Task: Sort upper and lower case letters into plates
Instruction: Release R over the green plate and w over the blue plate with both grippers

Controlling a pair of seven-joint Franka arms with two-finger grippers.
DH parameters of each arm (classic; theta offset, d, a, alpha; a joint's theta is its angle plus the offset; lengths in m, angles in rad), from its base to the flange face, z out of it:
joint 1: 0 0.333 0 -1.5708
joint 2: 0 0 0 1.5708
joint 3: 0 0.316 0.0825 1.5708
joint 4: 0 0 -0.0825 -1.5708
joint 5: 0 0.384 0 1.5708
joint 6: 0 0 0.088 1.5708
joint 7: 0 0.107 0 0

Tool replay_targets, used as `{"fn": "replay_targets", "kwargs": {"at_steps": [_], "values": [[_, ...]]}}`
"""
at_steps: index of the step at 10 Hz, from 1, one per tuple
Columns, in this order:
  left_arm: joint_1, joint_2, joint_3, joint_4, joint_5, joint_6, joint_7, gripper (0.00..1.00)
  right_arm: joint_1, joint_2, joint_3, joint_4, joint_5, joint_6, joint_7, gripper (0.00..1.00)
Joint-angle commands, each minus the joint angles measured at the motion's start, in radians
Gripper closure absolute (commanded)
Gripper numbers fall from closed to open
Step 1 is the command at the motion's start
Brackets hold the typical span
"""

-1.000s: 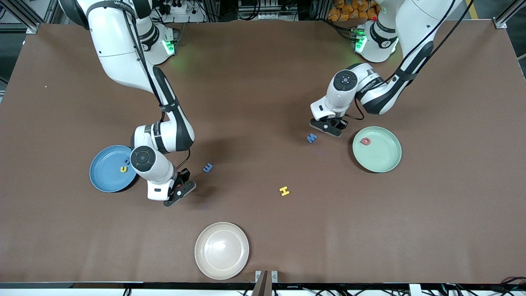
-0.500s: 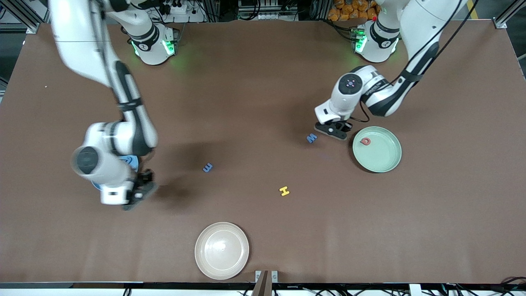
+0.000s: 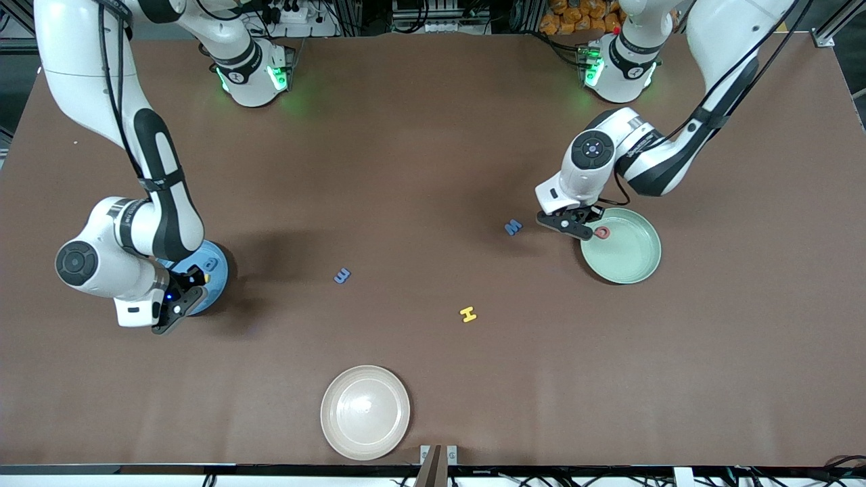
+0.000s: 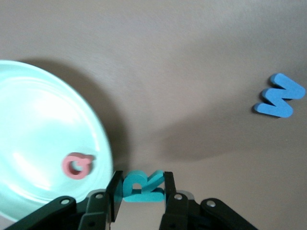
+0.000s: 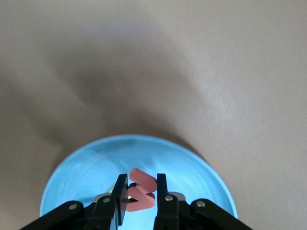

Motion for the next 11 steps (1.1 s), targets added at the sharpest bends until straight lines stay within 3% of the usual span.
{"fn": "replay_targets", "kwargs": {"at_steps": [1, 2, 3, 4, 5, 7, 9, 11], "values": [[0.16, -0.01, -0.032, 0.001, -0.021, -0.017, 0.253, 1.0, -0.016, -0.055, -0.006, -0.035, 0.006, -0.052, -0.029, 0.01], [0.224, -0.007, -0.031, 0.007, -0.021, -0.015, 0.362, 1.0, -0.003, -0.055, -0.003, -0.032, 0.008, -0.054, -0.024, 0.0], [0.267, -0.001, -0.031, 0.006, -0.007, -0.003, 0.423, 0.88, 0.024, -0.052, -0.002, -0.024, 0.016, -0.054, 0.008, 0.0], [0.298, 0.01, -0.029, 0.006, -0.002, 0.011, 0.457, 0.6, 0.076, -0.05, 0.002, -0.023, 0.017, -0.052, 0.12, 0.0], [0.303, 0.01, -0.029, 0.007, -0.004, 0.011, 0.475, 0.01, 0.152, -0.045, 0.002, -0.009, 0.017, -0.051, 0.255, 0.0], [0.289, 0.031, -0.034, 0.007, -0.028, 0.011, 0.357, 0.0, 0.31, -0.012, 0.002, -0.003, 0.02, 0.009, 0.481, 0.0], [0.131, 0.044, -0.052, 0.033, -0.03, 0.011, 0.099, 0.0, 0.415, 0.014, 0.002, 0.011, 0.022, 0.029, 0.735, 0.0], [-0.046, 0.125, -0.046, 0.12, -0.024, 0.01, -0.149, 0.0, 0.458, 0.016, 0.003, 0.012, 0.022, 0.029, 1.057, 0.0]]}}
